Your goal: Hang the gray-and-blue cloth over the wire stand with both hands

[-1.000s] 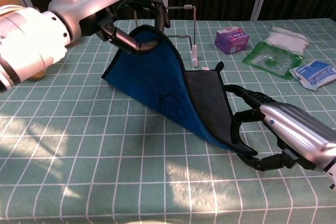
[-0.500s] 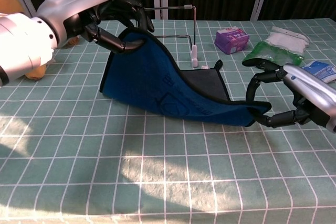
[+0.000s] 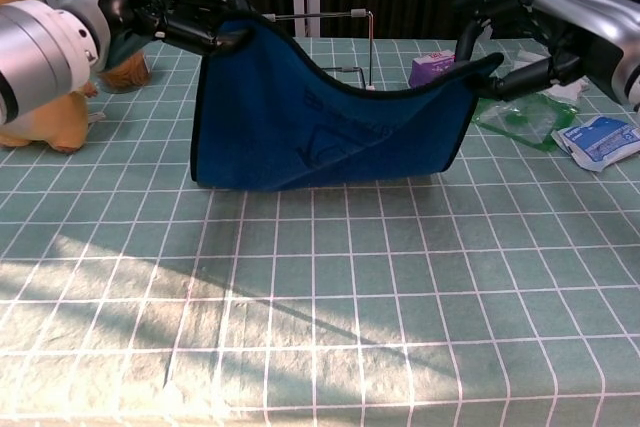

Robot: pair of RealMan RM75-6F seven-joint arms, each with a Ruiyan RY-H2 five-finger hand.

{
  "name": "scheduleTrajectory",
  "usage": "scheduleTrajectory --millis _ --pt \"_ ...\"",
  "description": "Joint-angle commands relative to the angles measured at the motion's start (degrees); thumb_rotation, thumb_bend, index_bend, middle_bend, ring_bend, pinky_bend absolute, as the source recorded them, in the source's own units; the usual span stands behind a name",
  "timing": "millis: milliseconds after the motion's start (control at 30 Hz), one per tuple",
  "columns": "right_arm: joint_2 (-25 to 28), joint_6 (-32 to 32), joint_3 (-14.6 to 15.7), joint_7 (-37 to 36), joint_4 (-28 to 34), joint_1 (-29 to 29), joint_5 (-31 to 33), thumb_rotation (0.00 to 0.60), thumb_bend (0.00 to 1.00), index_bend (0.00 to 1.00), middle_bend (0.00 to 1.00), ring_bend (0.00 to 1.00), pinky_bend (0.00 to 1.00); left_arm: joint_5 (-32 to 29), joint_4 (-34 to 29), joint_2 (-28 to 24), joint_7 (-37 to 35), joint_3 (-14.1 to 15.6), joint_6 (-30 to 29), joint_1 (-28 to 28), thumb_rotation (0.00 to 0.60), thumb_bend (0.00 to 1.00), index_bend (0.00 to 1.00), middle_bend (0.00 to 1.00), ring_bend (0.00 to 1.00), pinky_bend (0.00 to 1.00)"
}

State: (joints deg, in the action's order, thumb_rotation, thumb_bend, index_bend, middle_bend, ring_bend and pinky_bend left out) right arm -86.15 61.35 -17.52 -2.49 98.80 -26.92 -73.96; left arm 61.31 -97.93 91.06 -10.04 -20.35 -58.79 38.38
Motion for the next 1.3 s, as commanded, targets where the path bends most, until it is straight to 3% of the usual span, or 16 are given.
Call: scheduleTrajectory --millis 33,267,433,667,833,933,967,1000,1033,1067,1100,1133,1167,1233,1300 --pt "2.7 -3.9 -4.7 2.3 1.8 -4.1 5.7 0.600 0.52 1.00 0.11 0.00 0.00 -2.7 2.3 0.6 -0.9 -2.1 1.1 1.1 0.600 0.46 0.84 0.35 0.21 0.23" --pt "3.0 -8.0 -11.0 5.2 -2.1 -11.4 17.2 0.600 0.52 1.00 0.11 0.00 0.00 -8.2 8.8 1.7 -1.4 -5.7 4.7 4.5 0.600 0.47 0.84 0.35 0.21 0.23" --pt "1.0 -10.1 -13.8 6.2 -9.2 -17.2 22.2 0.600 0.52 1.00 0.11 0.00 0.00 -11.7 13.6 2.5 0.0 -8.8 6.6 8.3 0.600 0.47 0.85 0.35 0.21 0.23" --pt "-3.3 -14.0 -16.6 7.1 -23.1 -26.6 28.5 0.600 0.52 1.00 0.11 0.00 0.00 -17.6 23.1 4.2 2.5 -13.7 9.5 15.4 0.600 0.47 0.85 0.35 0.21 0.23" --pt "-7.6 -16.9 -17.8 7.1 -35.6 -33.1 31.5 0.600 0.52 1.00 0.11 0.00 0.00 -22.7 33.6 6.8 3.6 -16.4 12.7 21.0 0.600 0.47 0.85 0.36 0.22 0.23" --pt "-10.9 -19.6 -17.7 7.9 -44.3 -37.2 33.9 0.600 0.52 1.00 0.13 0.00 0.00 -26.5 40.7 7.9 5.1 -17.0 17.0 24.5 0.600 0.47 0.83 0.37 0.22 0.23" --pt "-12.2 -20.7 -17.5 8.7 -47.7 -38.7 34.9 0.600 0.52 1.00 0.13 0.00 0.00 -28.4 43.7 8.2 6.6 -16.6 19.3 25.9 0.600 0.47 0.78 0.36 0.22 0.23" --pt "-13.2 -21.5 -17.3 9.4 -50.0 -39.8 35.7 0.600 0.51 0.93 0.11 0.00 0.00 -30.0 45.7 8.3 7.7 -16.3 21.5 26.8 0.600 0.47 0.59 0.31 0.22 0.22" --pt "-14.1 -22.6 -16.9 10.1 -52.3 -40.8 36.3 0.600 0.49 0.70 0.07 0.00 0.00 -31.8 47.5 8.2 8.6 -16.0 24.0 27.6 0.600 0.46 0.43 0.26 0.21 0.21" --pt "-15.0 -24.9 -16.6 11.1 -55.1 -42.0 37.7 0.600 0.47 0.50 0.04 0.00 0.00 -34.6 50.3 8.4 9.5 -15.9 26.2 28.7 0.600 0.45 0.21 0.18 0.20 0.20" --pt "-15.4 -27.2 -16.6 11.5 -56.7 -42.8 39.1 0.600 0.41 0.23 0.00 0.00 0.00 -36.7 52.5 8.9 10.0 -16.1 26.6 29.5 0.600 0.43 0.04 0.10 0.19 0.19" --pt "-15.7 -29.2 -16.9 11.5 -58.0 -43.5 40.7 0.600 0.34 0.05 0.00 0.00 0.00 -38.3 54.6 9.5 10.6 -16.3 26.6 30.4 0.600 0.42 0.00 0.08 0.18 0.18" --pt "-16.1 -31.1 -17.4 11.4 -59.7 -44.4 42.4 0.600 0.29 0.01 0.00 0.00 0.00 -40.0 57.1 10.0 11.8 -15.9 27.1 31.2 0.600 0.41 0.00 0.06 0.17 0.18" --pt "-16.4 -33.8 -17.2 11.8 -62.0 -45.5 44.1 0.600 0.20 0.00 0.00 0.00 0.00 -42.6 59.5 10.1 14.3 -14.9 29.3 31.8 0.600 0.40 0.00 0.03 0.14 0.17" --pt "-16.5 -35.7 -16.8 12.5 -63.8 -46.5 45.5 0.600 0.17 0.00 0.00 0.00 0.00 -46.3 60.6 9.7 16.6 -14.2 31.0 32.2 0.600 0.40 0.00 0.00 0.11 0.16"
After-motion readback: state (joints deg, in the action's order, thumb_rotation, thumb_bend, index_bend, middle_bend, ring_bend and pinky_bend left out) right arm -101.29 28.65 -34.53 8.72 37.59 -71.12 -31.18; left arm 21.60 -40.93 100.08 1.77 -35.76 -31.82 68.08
